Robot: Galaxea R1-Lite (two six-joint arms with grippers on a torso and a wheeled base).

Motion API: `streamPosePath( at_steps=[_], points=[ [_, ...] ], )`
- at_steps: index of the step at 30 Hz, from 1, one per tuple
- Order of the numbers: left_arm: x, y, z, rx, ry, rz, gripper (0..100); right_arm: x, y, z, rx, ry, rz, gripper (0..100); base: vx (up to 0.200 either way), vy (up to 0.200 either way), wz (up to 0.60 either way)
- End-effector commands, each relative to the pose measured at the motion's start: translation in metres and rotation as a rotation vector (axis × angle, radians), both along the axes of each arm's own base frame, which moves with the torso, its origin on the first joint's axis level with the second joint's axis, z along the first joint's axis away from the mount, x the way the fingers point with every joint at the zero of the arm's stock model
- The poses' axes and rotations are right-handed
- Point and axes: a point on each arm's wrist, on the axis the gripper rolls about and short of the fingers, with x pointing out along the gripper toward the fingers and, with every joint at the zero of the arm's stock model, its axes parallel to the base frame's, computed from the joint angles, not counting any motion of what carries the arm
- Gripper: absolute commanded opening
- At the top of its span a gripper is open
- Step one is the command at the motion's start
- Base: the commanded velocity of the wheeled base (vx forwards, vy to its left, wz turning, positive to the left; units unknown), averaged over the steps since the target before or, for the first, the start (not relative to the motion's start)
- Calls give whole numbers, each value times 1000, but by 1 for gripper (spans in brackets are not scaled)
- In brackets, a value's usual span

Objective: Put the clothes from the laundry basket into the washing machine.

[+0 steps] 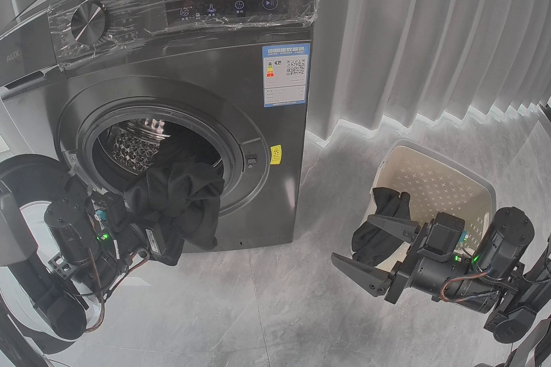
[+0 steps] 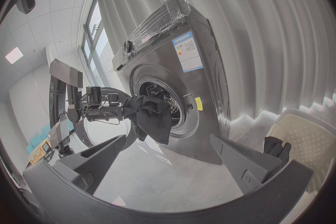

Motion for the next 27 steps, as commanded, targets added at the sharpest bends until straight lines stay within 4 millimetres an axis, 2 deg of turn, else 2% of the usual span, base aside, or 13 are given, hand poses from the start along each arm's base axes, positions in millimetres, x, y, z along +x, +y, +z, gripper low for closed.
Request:
streamPosePath(
  at_steps=[1, 6, 8, 12, 15, 20, 27],
  points=[
    [1, -5, -5, 7, 17, -15, 0, -2, -1, -3, -17, 3, -1, 100, 0, 0, 0],
    [0, -4, -2, 2, 8, -17, 0, -1, -8, -4, -26, 9, -122, 100, 0, 0, 0],
    [-1, -4, -3, 1, 10, -17, 0, -10, -11, -14, -48, 70, -105, 100, 0, 0, 0],
    [0, -4, -2, -1, 9, -18, 0, -18, -9, -16, -72, 67, -70, 100, 0, 0, 0],
    [0, -4, -2, -6, 10, -16, 0, -28, -19, -15, -93, 52, -79, 100, 0, 0, 0],
    [1, -4, -2, -12, 7, -16, 0, -25, -19, -11, -75, 38, -93, 100, 0, 0, 0],
    [0, -3, -2, -10, 8, -16, 0, -26, -19, -11, -80, 39, -91, 100, 0, 0, 514]
  ],
)
